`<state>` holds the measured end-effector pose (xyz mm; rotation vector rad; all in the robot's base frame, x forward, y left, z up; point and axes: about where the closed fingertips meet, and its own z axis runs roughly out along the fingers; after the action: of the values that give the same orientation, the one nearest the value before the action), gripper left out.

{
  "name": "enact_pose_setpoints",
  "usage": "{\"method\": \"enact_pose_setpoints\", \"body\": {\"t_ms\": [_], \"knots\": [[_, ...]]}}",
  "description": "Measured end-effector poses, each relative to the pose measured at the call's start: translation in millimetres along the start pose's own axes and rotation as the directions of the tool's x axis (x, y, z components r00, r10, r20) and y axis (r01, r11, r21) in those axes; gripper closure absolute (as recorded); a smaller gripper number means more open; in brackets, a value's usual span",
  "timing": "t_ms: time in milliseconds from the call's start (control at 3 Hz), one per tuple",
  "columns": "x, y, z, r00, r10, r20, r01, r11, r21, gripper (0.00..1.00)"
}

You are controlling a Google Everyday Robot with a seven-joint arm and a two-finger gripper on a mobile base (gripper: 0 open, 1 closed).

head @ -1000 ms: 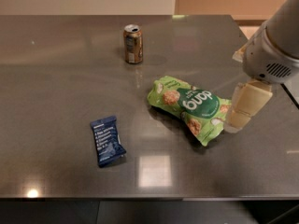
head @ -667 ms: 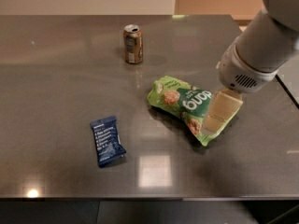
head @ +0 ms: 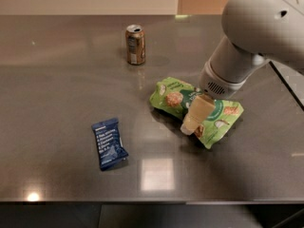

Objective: Pick green rice chip bag

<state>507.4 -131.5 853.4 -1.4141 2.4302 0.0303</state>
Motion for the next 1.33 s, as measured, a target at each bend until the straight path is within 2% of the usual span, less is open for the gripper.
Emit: {"method": "enact_pose_setpoints", "body": {"t_ms": [333,667,1333], "knots": [[-4,0,24,0.999,0.039,-0.036,-0.04,0.9989,-0.023,0.0],[-8,2,37,0.995,0.074,-0.068,-0.079,0.9944,-0.07,0.16],[-16,1,25,0.994,0.099,-0.052,-0.104,0.9887,-0.108,0.63]]}}
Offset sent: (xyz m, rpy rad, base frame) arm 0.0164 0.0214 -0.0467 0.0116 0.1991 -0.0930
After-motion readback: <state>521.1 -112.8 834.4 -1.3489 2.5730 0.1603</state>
